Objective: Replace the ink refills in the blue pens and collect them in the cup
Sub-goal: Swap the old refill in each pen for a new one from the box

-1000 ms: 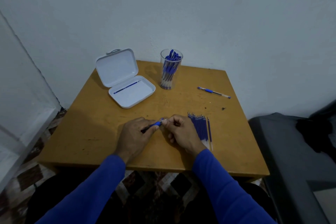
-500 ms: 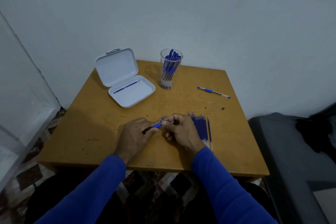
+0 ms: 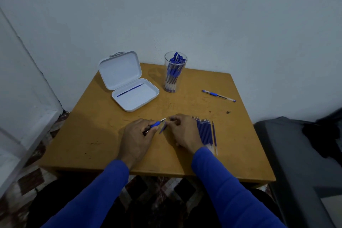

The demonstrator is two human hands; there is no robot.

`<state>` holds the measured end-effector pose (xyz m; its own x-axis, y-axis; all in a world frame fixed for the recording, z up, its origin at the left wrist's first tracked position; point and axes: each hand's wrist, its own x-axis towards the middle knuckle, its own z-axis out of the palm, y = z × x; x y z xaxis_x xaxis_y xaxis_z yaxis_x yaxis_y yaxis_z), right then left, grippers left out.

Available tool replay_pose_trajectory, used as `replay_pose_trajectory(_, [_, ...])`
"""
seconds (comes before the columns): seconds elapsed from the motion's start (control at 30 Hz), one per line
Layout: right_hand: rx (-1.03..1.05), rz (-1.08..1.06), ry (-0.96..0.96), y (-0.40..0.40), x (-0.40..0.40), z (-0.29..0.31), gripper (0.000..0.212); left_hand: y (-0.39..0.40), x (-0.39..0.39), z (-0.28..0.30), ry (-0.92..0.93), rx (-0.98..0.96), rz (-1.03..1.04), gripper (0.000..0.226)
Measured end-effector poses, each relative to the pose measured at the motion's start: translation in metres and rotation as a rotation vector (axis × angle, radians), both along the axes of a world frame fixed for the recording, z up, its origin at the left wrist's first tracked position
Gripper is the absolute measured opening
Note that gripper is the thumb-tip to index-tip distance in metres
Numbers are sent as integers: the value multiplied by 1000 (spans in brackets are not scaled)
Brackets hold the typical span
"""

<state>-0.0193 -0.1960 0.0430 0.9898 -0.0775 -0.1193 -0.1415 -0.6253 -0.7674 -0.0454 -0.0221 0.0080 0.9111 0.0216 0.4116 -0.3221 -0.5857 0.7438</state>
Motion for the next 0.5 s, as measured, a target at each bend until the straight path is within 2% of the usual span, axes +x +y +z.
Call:
replay_pose_trajectory(0.13, [-242, 84, -94, 13, 3, -1, 31, 1, 0, 0, 30, 12, 7, 20])
replay_pose_trajectory(0.27, [-237, 63, -61, 19, 5, -4, 25, 1, 0, -2, 48, 22, 1, 21])
replay_pose_trajectory(0.37, [48, 15, -20, 13, 4, 1, 16, 1, 1, -2, 58, 35, 0, 22])
replay_pose_trajectory(0.43, [322, -80, 12, 10, 1, 3, 12, 1, 1, -2, 47, 33, -4, 21])
replay_pose_trajectory(0.5, [480, -182, -20, 8, -3, 3, 10, 0, 0, 0, 39, 32, -6, 19])
